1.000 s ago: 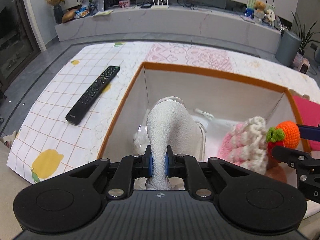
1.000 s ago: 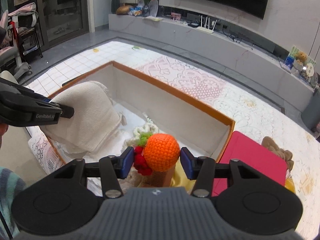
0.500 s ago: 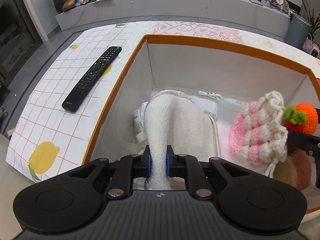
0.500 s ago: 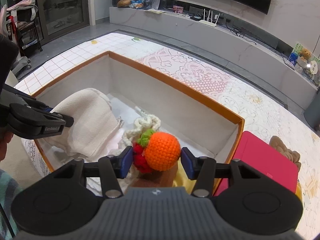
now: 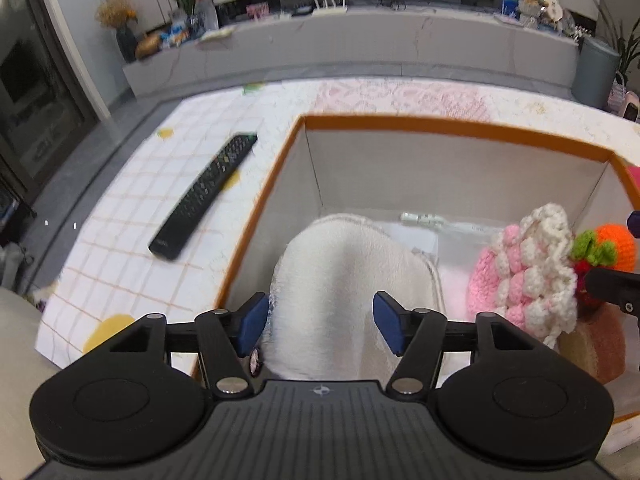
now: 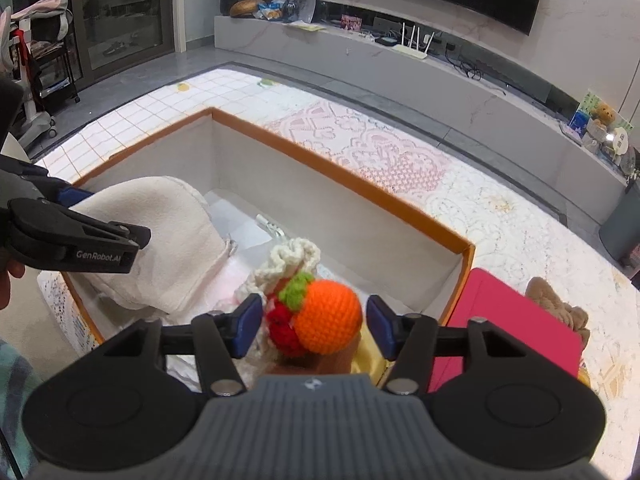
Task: Organize soft objects
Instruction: 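Lower both items into the box and open both grippers, then lift both open tools away from the box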
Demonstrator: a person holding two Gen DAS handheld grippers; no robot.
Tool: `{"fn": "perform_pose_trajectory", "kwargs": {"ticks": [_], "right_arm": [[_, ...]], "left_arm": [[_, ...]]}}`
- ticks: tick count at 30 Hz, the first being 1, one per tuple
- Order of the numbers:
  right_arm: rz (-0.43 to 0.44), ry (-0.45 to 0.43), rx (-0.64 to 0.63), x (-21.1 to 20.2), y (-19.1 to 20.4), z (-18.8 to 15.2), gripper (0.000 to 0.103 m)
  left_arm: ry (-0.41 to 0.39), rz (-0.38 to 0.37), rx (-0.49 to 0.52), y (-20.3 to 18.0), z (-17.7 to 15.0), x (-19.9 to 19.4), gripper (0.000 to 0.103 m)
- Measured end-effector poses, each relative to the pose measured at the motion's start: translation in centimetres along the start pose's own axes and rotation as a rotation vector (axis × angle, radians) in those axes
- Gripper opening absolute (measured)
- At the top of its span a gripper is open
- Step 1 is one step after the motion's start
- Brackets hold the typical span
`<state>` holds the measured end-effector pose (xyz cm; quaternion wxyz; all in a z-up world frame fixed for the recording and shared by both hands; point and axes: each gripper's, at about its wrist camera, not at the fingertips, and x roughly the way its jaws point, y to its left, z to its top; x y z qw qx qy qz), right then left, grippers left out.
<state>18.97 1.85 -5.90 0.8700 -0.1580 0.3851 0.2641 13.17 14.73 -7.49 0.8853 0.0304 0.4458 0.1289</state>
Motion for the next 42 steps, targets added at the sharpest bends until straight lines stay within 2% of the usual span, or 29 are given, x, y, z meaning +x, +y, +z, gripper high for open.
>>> {"fn": "perform_pose_trajectory", "kwargs": {"ticks": [2, 4, 6, 14, 22, 30, 38, 42], "right_arm": [[-0.006, -0.013, -0.006, -0.6, 0.0, 0.1, 0.064], [-0.016, -0.026, -0.007, -1.2, 0.1, 0.3, 0.073], [-0.021, -0.038, -0.006, -1.9, 0.2, 0.3, 0.077], [-0.019, -0.078, -0.002, -5.4, 0.5, -0.9, 0.080], [0.011, -0.091, 0.014, -9.3, -0.4, -3.4, 0.081], [0.007, -0.070, 0.044, -12.4, -3.4, -7.0, 0.081], [-0.045, -0.023, 0.102, -14.1, -8.0, -11.0, 0.081], [-0.071, -0.001, 0.140, -14.5, -10.6, -13.0, 0.081]], "left_arm": [[-0.023, -0.001, 0.003, 0.0, 0.1, -0.9, 0.074], [-0.048, 0.002, 0.001, 0.2, 0.2, -1.8, 0.075], [-0.072, 0.011, -0.001, 0.3, 0.3, -2.7, 0.075], [-0.183, -0.021, 0.013, -0.5, 0.0, -7.1, 0.075], [-0.237, -0.126, 0.097, -3.5, -1.2, -10.7, 0.074], [-0.194, -0.274, 0.165, -8.3, -2.1, -12.3, 0.074], [-0.102, -0.381, 0.220, -14.5, -3.6, -13.2, 0.073], [-0.090, -0.426, 0.245, -17.8, -4.2, -13.9, 0.072]]}}
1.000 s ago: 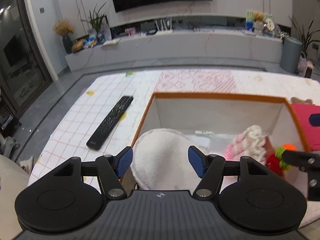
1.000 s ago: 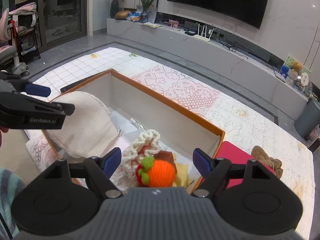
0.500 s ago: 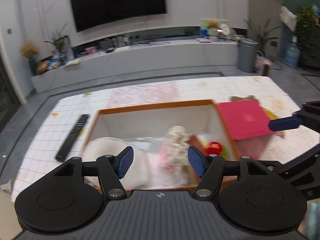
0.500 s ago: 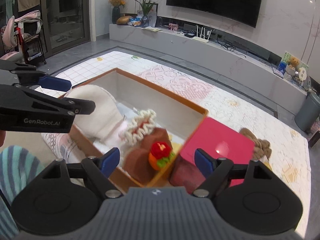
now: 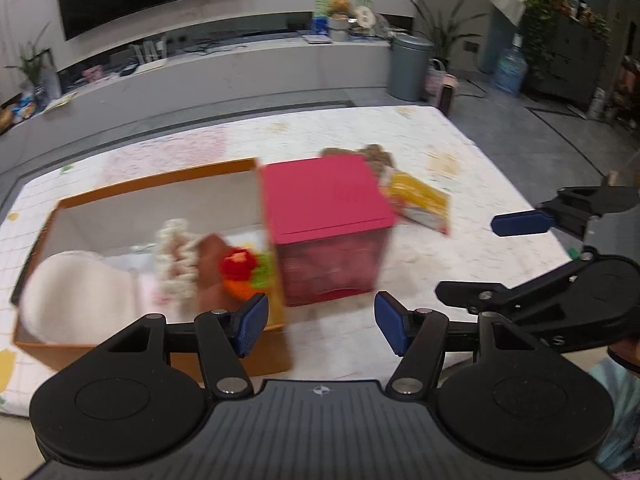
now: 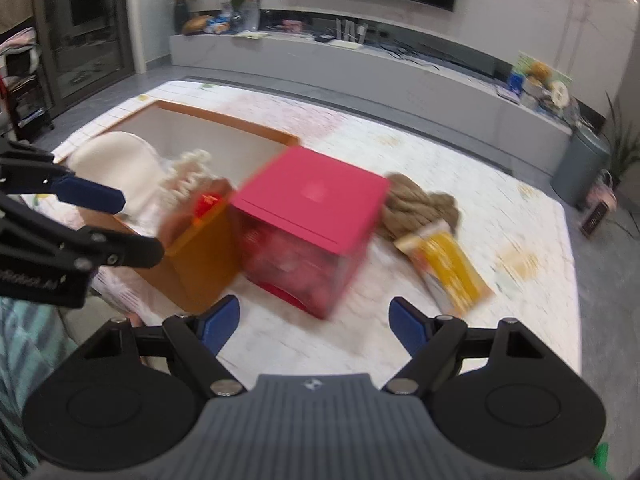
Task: Organize soft objects
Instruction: 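Lift both open tools away from the box, then move both tools toward the brown knotted plush and yellow snack bag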
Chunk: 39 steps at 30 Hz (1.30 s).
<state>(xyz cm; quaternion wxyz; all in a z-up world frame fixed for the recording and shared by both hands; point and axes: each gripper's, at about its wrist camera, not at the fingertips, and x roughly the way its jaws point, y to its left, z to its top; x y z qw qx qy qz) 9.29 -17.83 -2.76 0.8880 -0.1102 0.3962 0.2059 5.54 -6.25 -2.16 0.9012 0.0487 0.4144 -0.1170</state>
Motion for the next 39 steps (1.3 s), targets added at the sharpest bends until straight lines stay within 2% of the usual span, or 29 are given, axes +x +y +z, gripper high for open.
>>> {"fn": "perform_pose_trajectory", "kwargs": {"ticks": [6, 11, 18, 27, 31, 39], "right_arm": [[-0.041, 0.048, 0.052, 0.4, -4.5, -2.1, 0.081], [-0.073, 0.083, 0.070, 1.2, -7.3, -3.1, 0.081], [-0.095, 0.133, 0.037, 3.4, -10.1, -3.0, 0.081], [-0.075, 0.161, 0.018, 6.0, -14.2, -2.4, 0.081], [-0.044, 0.166, -0.029, 7.6, -15.2, -1.5, 0.081], [0.022, 0.199, -0.083, 12.2, -16.4, 1.8, 0.081]], "left_arm": [[0.003, -0.064, -0.014, -3.8, 1.6, 1.9, 0.072], [0.029, -0.078, -0.005, -6.0, 3.2, 4.4, 0.072], [0.097, -0.112, 0.005, -8.3, 5.1, 8.0, 0.071], [0.125, -0.149, -0.029, -10.3, 7.9, 12.3, 0.071], [0.158, -0.134, 0.015, -10.2, 9.6, 14.0, 0.071], [0.225, -0.083, 0.168, -9.6, 13.9, 16.9, 0.071]]}}
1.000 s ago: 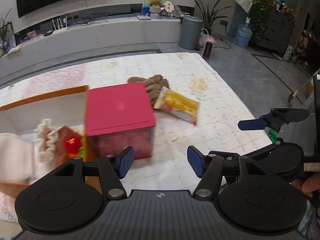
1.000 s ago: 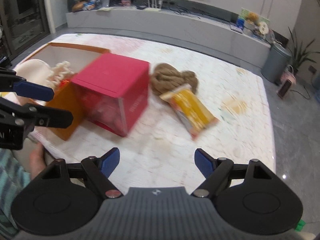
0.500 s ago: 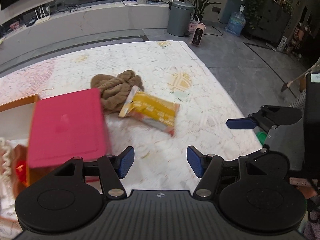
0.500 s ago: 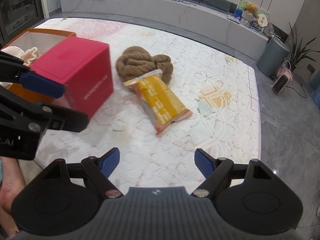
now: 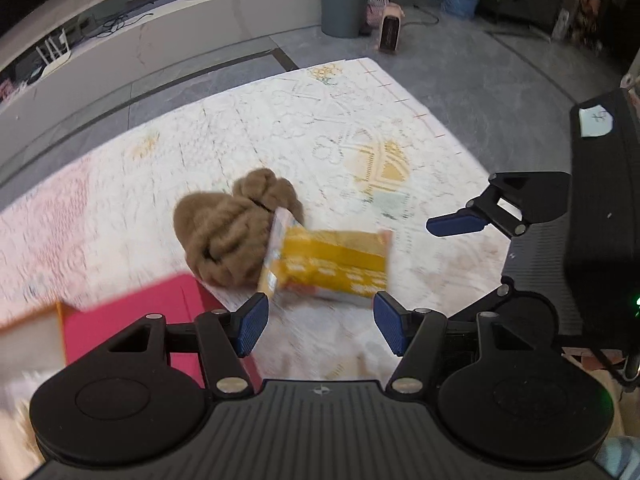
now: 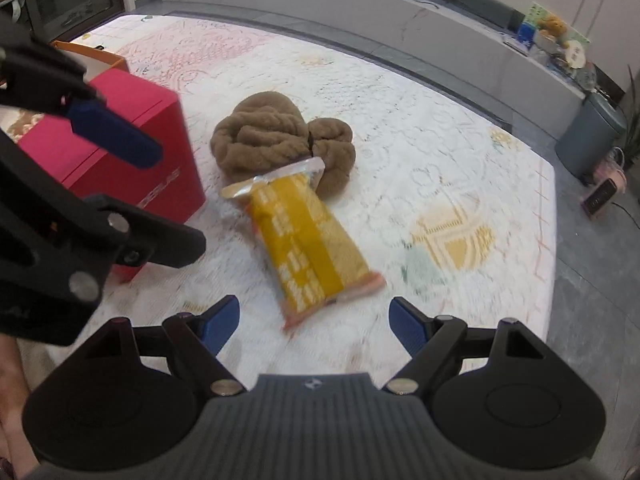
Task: Organize soft objects
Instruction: 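Move both tools toward the brown knotted plush and yellow snack bag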
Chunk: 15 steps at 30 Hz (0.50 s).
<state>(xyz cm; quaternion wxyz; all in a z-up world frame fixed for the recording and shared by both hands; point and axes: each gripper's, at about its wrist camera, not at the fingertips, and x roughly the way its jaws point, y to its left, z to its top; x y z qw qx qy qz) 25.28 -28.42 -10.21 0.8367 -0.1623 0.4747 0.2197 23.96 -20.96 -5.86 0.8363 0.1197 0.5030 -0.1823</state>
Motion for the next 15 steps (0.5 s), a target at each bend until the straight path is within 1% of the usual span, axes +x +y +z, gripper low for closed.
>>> {"fn": "perform_pose_trajectory", "kwargs": {"ticks": [7, 12, 15], "right_arm": [[0.036, 0.016, -0.041, 3.2, -0.5, 3.1, 0.081], [0.059, 0.017, -0.028, 5.2, -1.1, 4.9, 0.082], [0.091, 0.025, -0.025, 6.2, -1.2, 5.7, 0.082]], "left_arm": [[0.058, 0.004, 0.025, 2.5, 3.8, 2.8, 0.071], [0.073, -0.013, 0.053, 4.2, 5.1, 4.1, 0.071], [0.080, -0.021, 0.108, 5.1, 5.7, 4.5, 0.071]]}}
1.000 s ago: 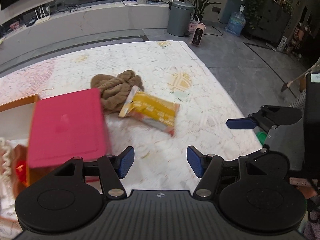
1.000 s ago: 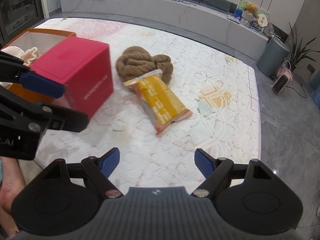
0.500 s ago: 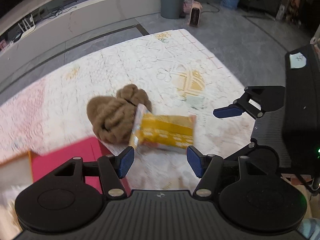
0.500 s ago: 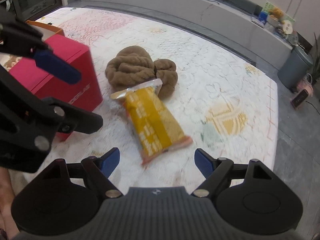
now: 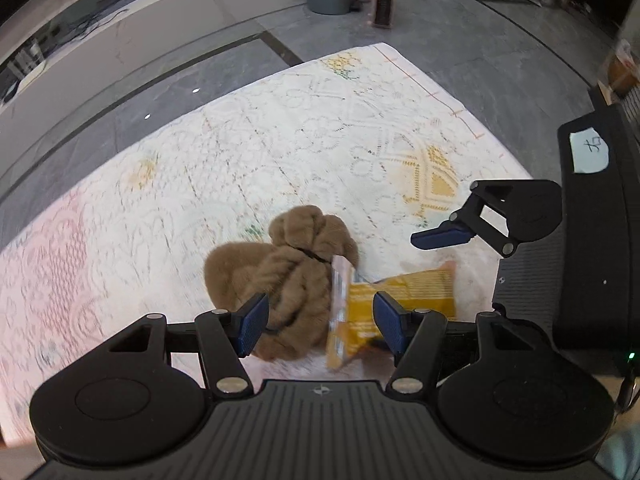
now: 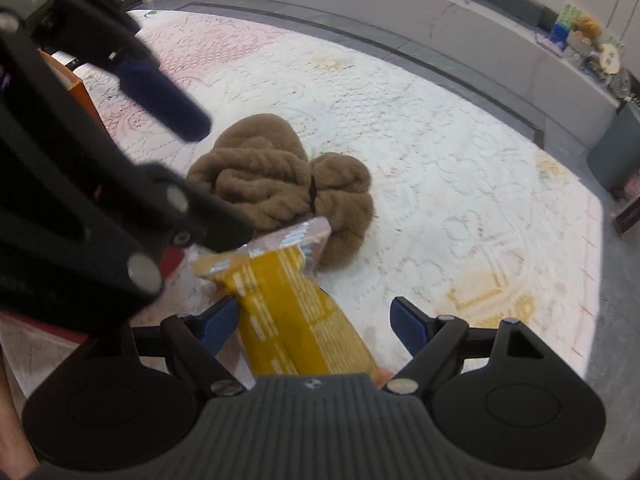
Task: Organize soft objects
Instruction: 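Move both tools toward the brown knotted plush and yellow snack bag, then grasp the brown knotted plush with the left gripper while the right grasps the yellow snack bag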
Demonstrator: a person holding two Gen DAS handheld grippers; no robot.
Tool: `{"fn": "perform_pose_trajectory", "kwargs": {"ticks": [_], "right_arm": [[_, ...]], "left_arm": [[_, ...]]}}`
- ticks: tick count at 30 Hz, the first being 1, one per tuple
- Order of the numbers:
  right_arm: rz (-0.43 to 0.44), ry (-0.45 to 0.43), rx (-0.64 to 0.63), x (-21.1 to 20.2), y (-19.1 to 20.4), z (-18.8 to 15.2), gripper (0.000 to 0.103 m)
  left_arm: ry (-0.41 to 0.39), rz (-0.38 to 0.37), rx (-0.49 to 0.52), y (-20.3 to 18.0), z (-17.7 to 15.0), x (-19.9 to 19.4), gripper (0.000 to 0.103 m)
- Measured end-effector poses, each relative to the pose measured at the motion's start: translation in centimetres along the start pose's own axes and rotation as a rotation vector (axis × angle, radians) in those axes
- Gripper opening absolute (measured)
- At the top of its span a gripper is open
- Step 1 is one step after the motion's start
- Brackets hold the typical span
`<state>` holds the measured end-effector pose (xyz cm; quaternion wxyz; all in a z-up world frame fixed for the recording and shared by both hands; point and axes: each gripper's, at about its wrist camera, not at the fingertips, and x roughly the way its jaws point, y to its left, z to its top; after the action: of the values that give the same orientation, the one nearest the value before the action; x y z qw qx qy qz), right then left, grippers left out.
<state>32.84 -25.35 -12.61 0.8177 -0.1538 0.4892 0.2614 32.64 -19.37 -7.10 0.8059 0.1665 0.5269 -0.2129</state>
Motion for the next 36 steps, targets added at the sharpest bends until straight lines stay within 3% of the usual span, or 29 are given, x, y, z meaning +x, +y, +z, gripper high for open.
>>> {"fn": "perform_pose_trajectory", "kwargs": {"ticks": [5, 10, 17, 23, 25, 28, 31, 36], "right_arm": [[0.040, 0.016, -0.010, 1.0, 0.3, 0.7, 0.077], [0.088, 0.045, 0.009, 1.3, 0.4, 0.2, 0.049], [0.054, 0.092, 0.034, -0.8, -0.7, 0.0, 0.040], [0.040, 0.116, 0.060, -0.1, -1.6, -0.3, 0.042], [0.047, 0.117, 0.065, 0.1, -1.5, -0.3, 0.054], [0.062, 0.115, 0.041, 0.2, -0.9, -0.5, 0.062], [0.046, 0.120, 0.026, 0.6, -0.6, -0.6, 0.063], [0.006, 0.127, 0.027, 1.2, -0.1, -0.5, 0.050]], "left_arm": [[0.065, -0.019, 0.116, 1.6, 0.7, 1.2, 0.075], [0.072, -0.009, 0.275, 1.6, 1.2, 1.7, 0.086], [0.097, -0.005, 0.496, -1.1, 1.7, 4.1, 0.088], [0.181, 0.048, 0.479, -1.9, 2.4, 7.9, 0.088], [0.203, 0.043, 0.445, -1.5, 2.4, 8.8, 0.090], [0.226, 0.021, 0.409, -1.1, 2.4, 9.8, 0.091], [0.241, 0.019, 0.389, -1.1, 2.3, 10.7, 0.091], [0.277, 0.033, 0.381, -1.5, 2.6, 11.7, 0.085]]}}
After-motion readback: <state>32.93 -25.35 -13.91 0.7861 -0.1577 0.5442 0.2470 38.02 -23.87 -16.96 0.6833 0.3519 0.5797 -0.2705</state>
